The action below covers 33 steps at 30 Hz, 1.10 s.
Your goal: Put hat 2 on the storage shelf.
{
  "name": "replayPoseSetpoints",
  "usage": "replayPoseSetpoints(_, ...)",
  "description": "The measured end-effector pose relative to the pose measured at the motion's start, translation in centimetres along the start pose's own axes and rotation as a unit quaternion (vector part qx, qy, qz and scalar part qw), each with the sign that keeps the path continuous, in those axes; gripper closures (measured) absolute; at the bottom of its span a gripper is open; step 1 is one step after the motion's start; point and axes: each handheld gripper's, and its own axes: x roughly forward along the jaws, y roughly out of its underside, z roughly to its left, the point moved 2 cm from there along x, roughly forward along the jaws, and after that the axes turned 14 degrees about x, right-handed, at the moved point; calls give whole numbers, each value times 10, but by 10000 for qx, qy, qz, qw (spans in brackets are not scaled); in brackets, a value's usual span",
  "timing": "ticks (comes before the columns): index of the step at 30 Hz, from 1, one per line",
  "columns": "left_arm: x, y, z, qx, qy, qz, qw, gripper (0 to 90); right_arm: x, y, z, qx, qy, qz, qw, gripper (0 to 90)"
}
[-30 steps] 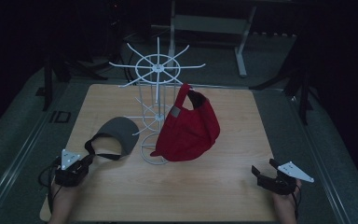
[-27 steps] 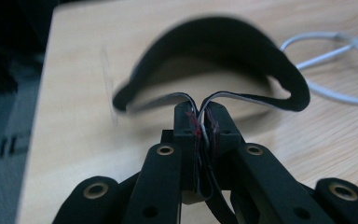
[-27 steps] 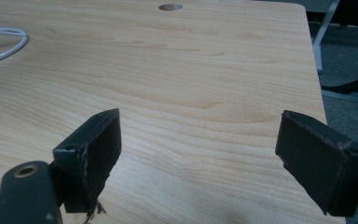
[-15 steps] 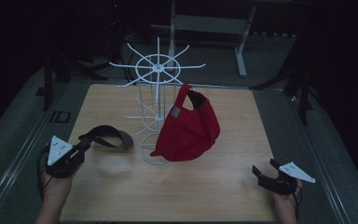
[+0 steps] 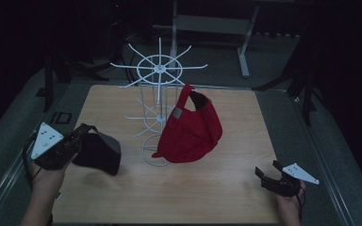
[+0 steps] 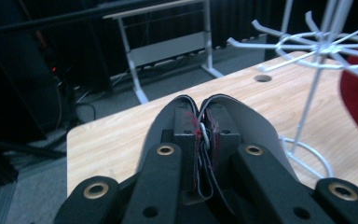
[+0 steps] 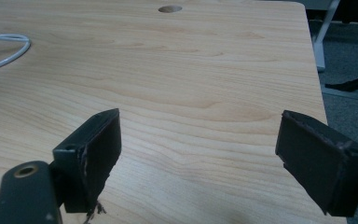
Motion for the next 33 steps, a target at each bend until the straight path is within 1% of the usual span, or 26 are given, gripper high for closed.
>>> replayPoseSetpoints(3, -12, -5, 1, 77, 86, -109, 9999, 852, 0, 0, 0, -5, 4, 17, 10000, 140)
replayPoseSetpoints(5, -20, -8, 2, 128, 165, -235, 9995, 852, 0, 0, 1, -7, 3, 28, 10000, 140)
replayPoseSetpoints(8, -26, -11, 3, 181, 233, -346, 9990, 852, 1, 0, 1, -8, 7, 29, 10000, 140)
replayPoseSetpoints(10, -27, -14, 3, 228, 306, -446, 9983, 852, 1, 0, 1, -10, 16, 22, 10000, 140)
replayPoseSetpoints(12, -27, -19, 5, 212, 371, -559, 9975, 852, 1, 0, 1, -10, 18, 30, 10000, 140)
replayPoseSetpoints(14, -27, -26, 6, 234, 385, -650, 9969, 852, 0, 0, 0, -6, 19, 23, 10000, 140)
replayPoseSetpoints(15, -26, -30, 7, 242, 428, -693, 9964, 852, 0, 0, 0, -3, 19, 24, 10000, 140)
replayPoseSetpoints(16, -25, -35, 7, 255, 407, -711, 9963, 852, 0, 0, 0, 0, 19, 25, 10000, 140)
replayPoseSetpoints(19, -22, -47, 9, 330, 456, -765, 9955, 852, 1, 1, -1, -8, 26, 43, 10000, 140)
replayPoseSetpoints(20, -22, -52, 10, 333, 508, -822, 9948, 852, 1, 1, -1, -5, 29, 51, 10000, 140)
replayPoseSetpoints(22, -24, -60, 13, 340, 541, -907, 9938, 852, 1, 1, -1, -4, 30, 38, 10000, 140)
replayPoseSetpoints(23, -26, -65, 14, 329, 577, -985, 9929, 852, 1, 1, -1, 4, 25, 39, 10000, 140)
replayPoseSetpoints(25, -32, -74, 16, 371, 554, -1101, 9917, 852, 1, 1, -1, 9, 27, 36, 10000, 140)
replayPoseSetpoints(27, -41, -84, 18, 425, 539, -1244, 9899, 852, 1, 1, -1, 0, 25, 59, 10000, 140)
replayPoseSetpoints(31, -55, -103, 18, 508, 580, -1488, 9859, 851, 2, 2, 0, -13, 22, 80, 10000, 141)
replayPoseSetpoints(32, -57, -108, 18, 527, 599, -1540, 9848, 851, 2, 2, 0, -13, 19, 75, 10000, 141)
replayPoseSetpoints(33, -59, -113, 18, 519, 659, -1617, 9833, 851, 2, 1, 0, -13, 20, 77, 10000, 141)
